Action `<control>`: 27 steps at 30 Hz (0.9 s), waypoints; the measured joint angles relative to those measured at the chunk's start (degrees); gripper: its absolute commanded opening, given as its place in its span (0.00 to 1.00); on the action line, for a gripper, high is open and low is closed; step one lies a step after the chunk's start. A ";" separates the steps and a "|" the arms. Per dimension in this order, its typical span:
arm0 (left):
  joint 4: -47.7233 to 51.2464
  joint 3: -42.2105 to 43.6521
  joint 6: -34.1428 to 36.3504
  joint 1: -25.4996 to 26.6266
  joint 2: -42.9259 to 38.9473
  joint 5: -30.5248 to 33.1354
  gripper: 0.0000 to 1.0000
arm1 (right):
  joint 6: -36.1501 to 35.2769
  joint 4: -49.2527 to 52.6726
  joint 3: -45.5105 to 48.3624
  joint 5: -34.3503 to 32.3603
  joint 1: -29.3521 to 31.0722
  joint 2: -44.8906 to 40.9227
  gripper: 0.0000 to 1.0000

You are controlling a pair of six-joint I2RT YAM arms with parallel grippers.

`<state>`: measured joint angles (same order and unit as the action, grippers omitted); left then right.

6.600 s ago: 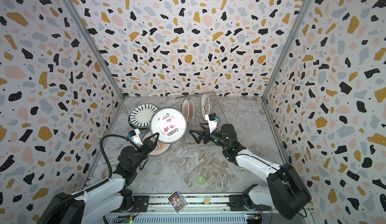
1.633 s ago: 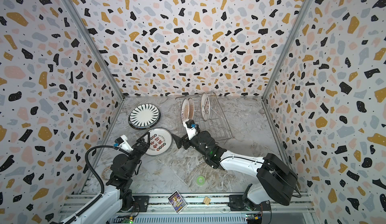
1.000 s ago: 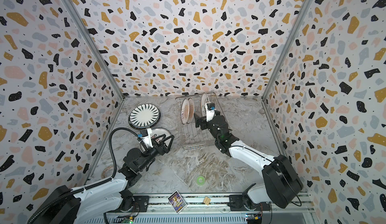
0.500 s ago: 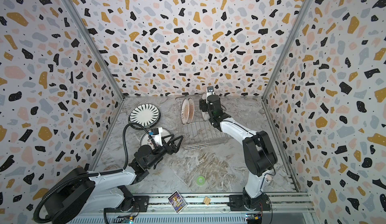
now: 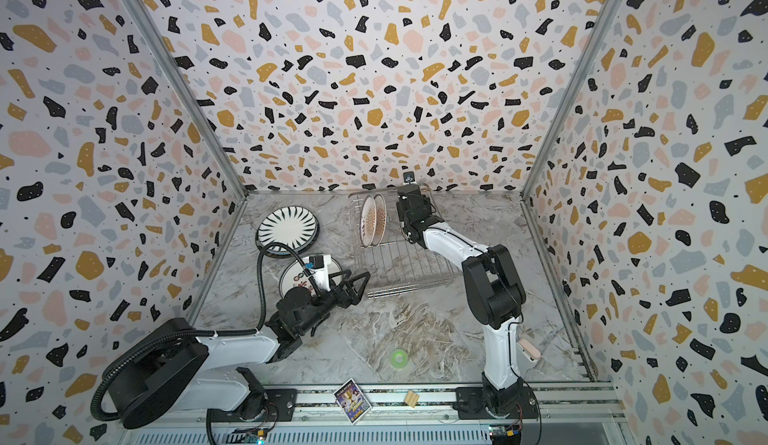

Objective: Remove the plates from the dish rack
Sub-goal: 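Insert the right gripper beside the next red-lettered plate and close on its rim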

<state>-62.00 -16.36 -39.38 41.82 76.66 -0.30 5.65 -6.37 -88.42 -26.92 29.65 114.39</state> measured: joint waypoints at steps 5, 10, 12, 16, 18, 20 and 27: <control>1.68 -0.24 -0.07 0.04 -1.95 2.80 1.00 | -0.22 0.50 -0.24 -2.60 0.59 0.33 0.26; 3.43 -0.24 0.00 0.04 -4.79 5.62 1.00 | -0.94 1.16 -1.42 -5.62 1.31 1.40 0.20; 4.11 -0.24 0.07 0.04 -5.64 6.47 1.00 | -1.07 1.64 -1.97 -6.16 1.51 1.60 0.20; 5.35 -0.24 0.42 0.04 -6.64 7.54 1.00 | -1.20 2.10 -2.01 -7.04 1.95 1.60 0.15; 5.86 -0.22 0.52 0.04 -7.19 8.07 1.00 | -1.46 2.12 -2.01 -7.87 2.05 1.60 0.13; 6.34 -0.22 0.63 0.04 -7.82 8.35 1.00 | -1.90 2.05 -1.99 -9.01 2.43 1.60 0.11; 6.97 0.28 0.83 0.04 -9.38 9.66 1.00 | -4.15 1.16 -1.97 -13.31 4.68 1.60 0.08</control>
<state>-55.02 -16.08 -38.54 41.87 67.29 9.37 1.50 -5.21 -90.39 -40.23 34.33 115.98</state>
